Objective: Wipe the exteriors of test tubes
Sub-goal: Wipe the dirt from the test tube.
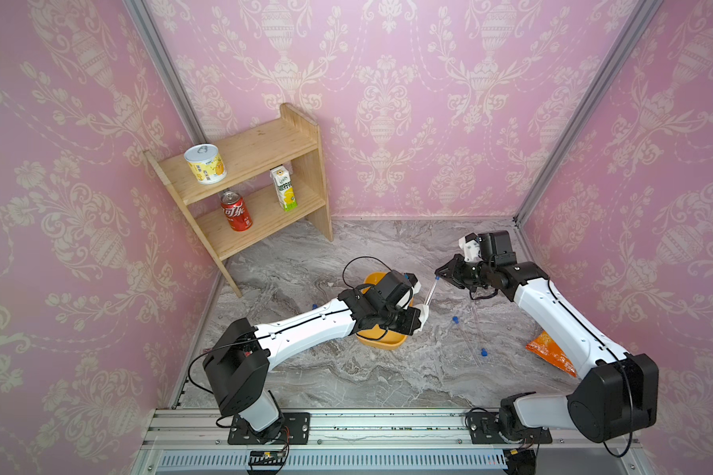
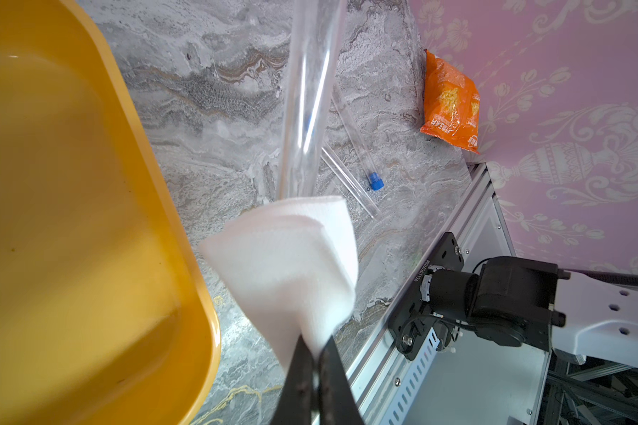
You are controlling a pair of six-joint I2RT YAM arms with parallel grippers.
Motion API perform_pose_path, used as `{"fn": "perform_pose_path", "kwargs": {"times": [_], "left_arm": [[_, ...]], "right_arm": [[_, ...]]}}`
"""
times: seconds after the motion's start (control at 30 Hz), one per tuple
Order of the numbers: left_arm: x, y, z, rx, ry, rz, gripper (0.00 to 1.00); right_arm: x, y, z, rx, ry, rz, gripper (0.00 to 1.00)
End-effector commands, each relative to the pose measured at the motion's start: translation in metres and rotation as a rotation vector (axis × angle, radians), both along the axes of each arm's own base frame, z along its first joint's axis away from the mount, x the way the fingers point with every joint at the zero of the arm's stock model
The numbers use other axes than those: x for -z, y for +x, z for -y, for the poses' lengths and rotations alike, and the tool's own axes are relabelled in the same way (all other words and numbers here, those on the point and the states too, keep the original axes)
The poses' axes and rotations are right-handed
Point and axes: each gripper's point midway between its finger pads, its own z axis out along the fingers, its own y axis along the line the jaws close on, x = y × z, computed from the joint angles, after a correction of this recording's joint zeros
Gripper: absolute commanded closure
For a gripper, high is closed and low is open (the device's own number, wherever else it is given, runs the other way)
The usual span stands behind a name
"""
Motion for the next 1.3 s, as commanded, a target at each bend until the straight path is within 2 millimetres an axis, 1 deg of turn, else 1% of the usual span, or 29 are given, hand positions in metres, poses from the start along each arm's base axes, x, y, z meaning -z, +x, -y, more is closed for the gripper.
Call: {"fn": "perform_pose_path", "kwargs": {"times": [0.0, 0.23, 0.37, 0.53, 0.73, 0.8, 0.87, 0.93, 1.03, 1.1, 1.13, 1.27], "left_arm": [[-0.003, 0.006, 0.006, 0.023, 0.0, 0.016, 0.95], [-0.014, 0.028, 0.014, 0.017, -0.003, 0.043, 0.96], [-0.024, 0.042, 0.022, 0.019, -0.011, 0.067, 0.96], [-0.031, 0.053, 0.029, 0.02, -0.016, 0.083, 0.96], [-0.038, 0.069, 0.03, 0.003, -0.023, 0.096, 0.96], [-0.043, 0.069, 0.029, 0.004, -0.03, 0.106, 0.96], [-0.051, 0.067, 0.023, -0.002, -0.031, 0.125, 0.96], [-0.053, 0.066, 0.012, -0.018, -0.023, 0.133, 0.95], [-0.05, 0.067, -0.009, -0.048, -0.005, 0.125, 0.95], [-0.047, 0.067, -0.021, -0.059, -0.002, 0.115, 0.95], [-0.045, 0.066, -0.026, -0.058, -0.009, 0.105, 0.95], [-0.044, 0.065, -0.036, -0.038, -0.081, 0.059, 0.95]], "right_arm": [[-0.017, -0.007, -0.001, -0.02, 0.021, 0.032, 0.91], [-0.017, -0.014, -0.001, -0.024, 0.026, 0.027, 0.91], [-0.017, -0.018, 0.001, -0.024, 0.021, 0.026, 0.91], [-0.015, -0.02, 0.002, -0.025, 0.015, 0.021, 0.91], [-0.012, -0.021, 0.002, -0.026, 0.013, 0.013, 0.91], [-0.011, -0.019, 0.003, -0.023, -0.003, 0.014, 0.91], [-0.007, -0.018, 0.008, -0.021, -0.032, 0.007, 0.91], [-0.004, -0.015, 0.01, -0.023, -0.047, 0.002, 0.91], [-0.006, -0.013, 0.012, -0.025, -0.043, -0.004, 0.91], [-0.003, -0.016, 0.01, -0.065, -0.058, -0.003, 0.91], [-0.016, -0.012, 0.008, -0.076, -0.055, 0.027, 0.91], [-0.028, -0.015, 0.004, -0.132, -0.06, 0.053, 0.91]]}}
